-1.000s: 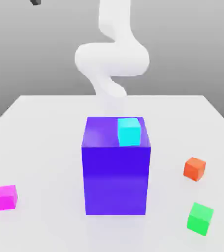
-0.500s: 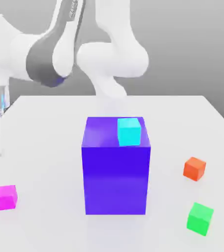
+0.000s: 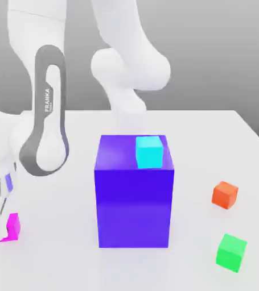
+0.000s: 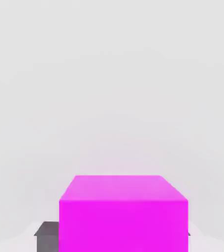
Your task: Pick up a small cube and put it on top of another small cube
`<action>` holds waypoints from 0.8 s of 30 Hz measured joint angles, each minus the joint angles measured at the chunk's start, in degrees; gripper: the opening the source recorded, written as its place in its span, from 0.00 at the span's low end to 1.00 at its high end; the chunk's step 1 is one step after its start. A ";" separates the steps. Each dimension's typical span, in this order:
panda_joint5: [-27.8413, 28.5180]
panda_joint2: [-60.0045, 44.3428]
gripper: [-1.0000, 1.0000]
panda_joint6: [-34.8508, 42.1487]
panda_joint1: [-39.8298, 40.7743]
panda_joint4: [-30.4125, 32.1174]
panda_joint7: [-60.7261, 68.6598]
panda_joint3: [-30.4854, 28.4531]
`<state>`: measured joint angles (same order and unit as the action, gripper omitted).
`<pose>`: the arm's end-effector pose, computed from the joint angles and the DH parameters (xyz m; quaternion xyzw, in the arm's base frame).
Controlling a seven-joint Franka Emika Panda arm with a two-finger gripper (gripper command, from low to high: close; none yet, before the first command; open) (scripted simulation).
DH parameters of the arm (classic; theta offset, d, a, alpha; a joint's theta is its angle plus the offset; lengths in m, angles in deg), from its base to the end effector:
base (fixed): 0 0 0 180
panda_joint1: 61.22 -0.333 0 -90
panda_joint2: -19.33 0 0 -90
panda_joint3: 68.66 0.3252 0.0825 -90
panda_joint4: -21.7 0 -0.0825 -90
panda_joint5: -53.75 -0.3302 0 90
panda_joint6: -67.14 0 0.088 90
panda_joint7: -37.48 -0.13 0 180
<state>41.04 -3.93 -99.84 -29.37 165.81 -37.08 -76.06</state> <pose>0.3330 -0.2932 0.1663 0.4571 -0.8894 0.0010 0.0003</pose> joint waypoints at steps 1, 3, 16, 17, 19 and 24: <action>0.21 0.52 0.00 0.43 -0.18 0.12 -0.17 -0.25; 1.77 3.51 0.00 2.74 -1.08 0.78 -1.36 -1.50; 10.92 10.80 0.00 15.28 -11.99 -2.97 9.40 8.14; 11.44 11.14 0.00 15.54 -13.27 -2.90 11.02 9.80; 12.44 11.86 0.00 16.05 -15.82 -2.71 14.28 13.11; 14.54 13.80 0.00 17.26 -22.14 -1.98 22.67 21.42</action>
<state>55.58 9.87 -82.57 -51.51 163.83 -14.41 -54.64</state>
